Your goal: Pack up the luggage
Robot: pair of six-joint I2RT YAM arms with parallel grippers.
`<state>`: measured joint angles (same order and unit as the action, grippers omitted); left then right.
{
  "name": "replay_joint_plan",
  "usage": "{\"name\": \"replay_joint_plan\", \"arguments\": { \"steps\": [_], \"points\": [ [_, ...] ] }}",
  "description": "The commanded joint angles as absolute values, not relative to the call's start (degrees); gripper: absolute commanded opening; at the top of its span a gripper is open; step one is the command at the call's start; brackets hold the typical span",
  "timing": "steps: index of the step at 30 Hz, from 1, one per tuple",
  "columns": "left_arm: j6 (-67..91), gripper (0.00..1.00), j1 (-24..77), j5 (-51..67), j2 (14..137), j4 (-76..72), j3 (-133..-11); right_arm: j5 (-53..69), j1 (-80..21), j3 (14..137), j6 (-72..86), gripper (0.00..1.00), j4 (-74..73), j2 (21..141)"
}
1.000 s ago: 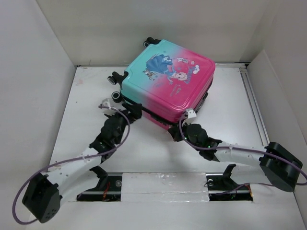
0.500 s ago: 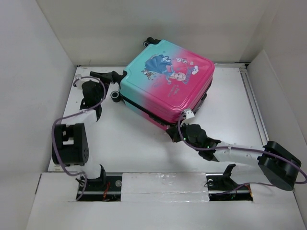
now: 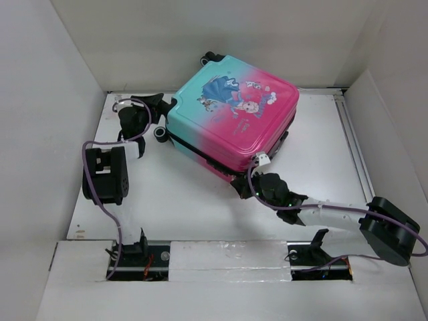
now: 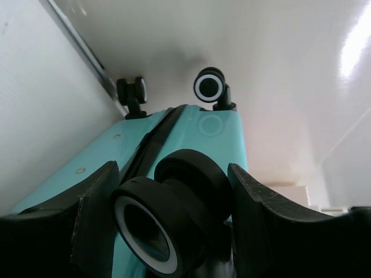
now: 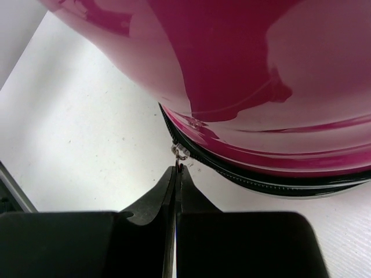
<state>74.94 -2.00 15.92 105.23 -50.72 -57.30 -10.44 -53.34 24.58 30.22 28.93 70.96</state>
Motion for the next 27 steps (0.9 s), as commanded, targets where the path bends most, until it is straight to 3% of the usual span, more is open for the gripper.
{"name": "replay_joint_plan", "arguments": {
  "steps": [1, 2, 6, 11, 17, 23, 27],
  "points": [
    [80.4, 0.42, -2.1, 19.5, 107.4, -64.1, -58.2, -5.7, -54.2, 24.8, 29.7, 0.0, 30.4, 71.5],
    [81.0, 0.28, -2.1, 19.5, 108.0, -65.3, -58.2, -5.7, -54.2, 24.8, 29.7, 0.0, 29.8, 70.9],
    [81.8, 0.0, -2.1, 18.9, 108.1, -69.3, -57.0, -6.9, -54.2, 25.4, 29.2, 0.0, 29.3, 70.3],
    [75.9, 0.0, -2.1, 16.8, 100.6, -72.0, -51.3, -6.2, -53.2, 26.4, 28.0, 0.0, 27.4, 68.5],
    [68.6, 0.0, -1.0, 12.3, 85.4, -75.8, -33.4, 2.7, -44.0, 26.5, 26.8, 0.0, 25.3, 63.2],
    [64.4, 0.0, 3.9, 10.1, 69.8, -75.2, -16.2, 4.0, -37.6, 27.0, 24.5, 0.0, 18.6, 59.2],
    [59.4, 0.0, 12.2, 6.5, 57.2, -64.4, -9.5, 5.1, -38.7, 26.5, 25.8, 0.0, 19.4, 60.2]
  ]
}}
